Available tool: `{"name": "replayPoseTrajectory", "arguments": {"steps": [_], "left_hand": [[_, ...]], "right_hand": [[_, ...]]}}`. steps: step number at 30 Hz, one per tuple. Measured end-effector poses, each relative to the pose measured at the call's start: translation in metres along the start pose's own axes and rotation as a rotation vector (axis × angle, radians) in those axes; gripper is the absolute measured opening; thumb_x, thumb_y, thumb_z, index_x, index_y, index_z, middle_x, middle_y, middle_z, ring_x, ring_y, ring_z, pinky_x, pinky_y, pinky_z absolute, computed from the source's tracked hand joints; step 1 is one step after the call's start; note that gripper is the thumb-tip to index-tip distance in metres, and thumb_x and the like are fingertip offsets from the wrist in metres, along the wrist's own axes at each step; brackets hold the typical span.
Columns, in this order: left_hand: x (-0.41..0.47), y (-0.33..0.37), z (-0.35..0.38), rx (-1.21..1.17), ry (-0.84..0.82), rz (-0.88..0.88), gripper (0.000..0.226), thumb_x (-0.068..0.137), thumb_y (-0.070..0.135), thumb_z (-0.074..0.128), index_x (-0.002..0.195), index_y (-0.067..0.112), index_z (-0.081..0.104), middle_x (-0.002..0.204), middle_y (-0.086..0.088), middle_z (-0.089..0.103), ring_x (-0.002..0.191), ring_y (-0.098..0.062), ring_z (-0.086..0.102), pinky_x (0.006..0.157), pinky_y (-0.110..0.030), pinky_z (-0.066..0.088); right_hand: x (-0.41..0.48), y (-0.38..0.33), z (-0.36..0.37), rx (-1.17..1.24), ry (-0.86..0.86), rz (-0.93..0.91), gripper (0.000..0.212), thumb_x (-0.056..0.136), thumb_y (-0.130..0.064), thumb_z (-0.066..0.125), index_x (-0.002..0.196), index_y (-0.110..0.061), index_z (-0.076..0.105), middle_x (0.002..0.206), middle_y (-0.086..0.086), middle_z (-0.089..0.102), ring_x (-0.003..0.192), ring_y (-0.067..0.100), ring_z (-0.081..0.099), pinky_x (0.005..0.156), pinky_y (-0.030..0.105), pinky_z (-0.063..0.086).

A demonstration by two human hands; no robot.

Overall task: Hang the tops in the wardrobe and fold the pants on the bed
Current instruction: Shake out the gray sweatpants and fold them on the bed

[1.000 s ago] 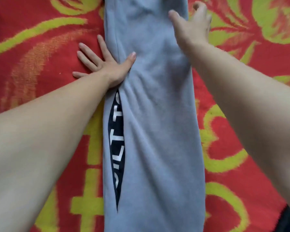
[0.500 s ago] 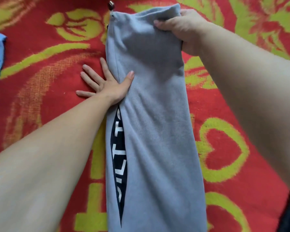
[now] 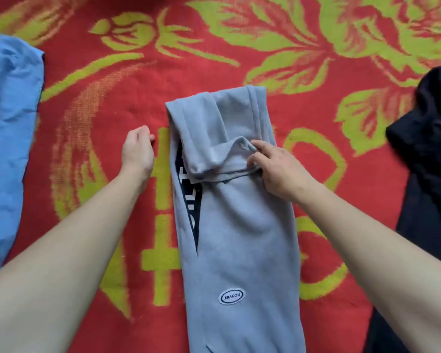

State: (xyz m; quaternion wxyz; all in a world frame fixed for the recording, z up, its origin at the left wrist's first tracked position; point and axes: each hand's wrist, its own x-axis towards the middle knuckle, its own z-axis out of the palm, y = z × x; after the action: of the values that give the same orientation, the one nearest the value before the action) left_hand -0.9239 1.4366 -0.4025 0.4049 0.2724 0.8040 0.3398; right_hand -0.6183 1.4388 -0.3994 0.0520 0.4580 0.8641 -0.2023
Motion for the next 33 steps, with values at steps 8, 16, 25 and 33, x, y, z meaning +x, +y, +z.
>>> {"name": "replayPoseTrajectory", "arguments": {"steps": [8, 16, 25, 33], "left_hand": [[-0.043, -0.001, 0.010, 0.527, 0.113, 0.769, 0.064, 0.092, 0.058, 0.052, 0.138, 0.013, 0.050, 0.140, -0.014, 0.044, 0.133, -0.029, 0.040, 0.109, -0.034, 0.031], [-0.065, -0.022, 0.034, 1.248, -0.261, 0.888, 0.064, 0.078, 0.039, 0.067, 0.136, 0.018, 0.051, 0.145, -0.011, 0.046, 0.139, -0.033, 0.036, 0.098, -0.045, 0.037], [-0.103, 0.027, 0.014, 0.897, 0.053, 1.085, 0.030, 0.074, 0.009, 0.057, 0.103, 0.011, 0.067, 0.106, -0.012, 0.067, 0.094, -0.037, 0.061, 0.072, -0.043, 0.049], [-0.185, -0.077, 0.007, 1.251, -0.355, 0.823, 0.047, 0.081, 0.016, 0.061, 0.127, 0.018, 0.056, 0.136, -0.010, 0.051, 0.130, -0.030, 0.043, 0.084, -0.044, 0.048]], "right_hand": [[-0.006, -0.014, 0.013, 0.016, 0.417, -0.006, 0.029, 0.081, -0.004, 0.056, 0.108, -0.008, 0.066, 0.103, 0.013, 0.065, 0.095, 0.036, 0.063, 0.076, 0.047, 0.052], [-0.006, -0.011, 0.013, -0.122, 0.145, 0.088, 0.036, 0.092, -0.005, 0.046, 0.127, -0.010, 0.055, 0.118, 0.013, 0.053, 0.112, 0.034, 0.054, 0.074, 0.043, 0.049], [-0.033, -0.032, -0.050, -0.194, 0.656, -0.001, 0.024, 0.077, -0.010, 0.061, 0.097, -0.014, 0.073, 0.094, 0.007, 0.070, 0.081, 0.032, 0.066, 0.060, 0.038, 0.047], [-0.127, -0.058, 0.029, -0.140, -0.084, -0.021, 0.044, 0.088, -0.018, 0.060, 0.132, -0.024, 0.059, 0.131, 0.006, 0.056, 0.121, 0.029, 0.052, 0.087, 0.040, 0.043]]}}
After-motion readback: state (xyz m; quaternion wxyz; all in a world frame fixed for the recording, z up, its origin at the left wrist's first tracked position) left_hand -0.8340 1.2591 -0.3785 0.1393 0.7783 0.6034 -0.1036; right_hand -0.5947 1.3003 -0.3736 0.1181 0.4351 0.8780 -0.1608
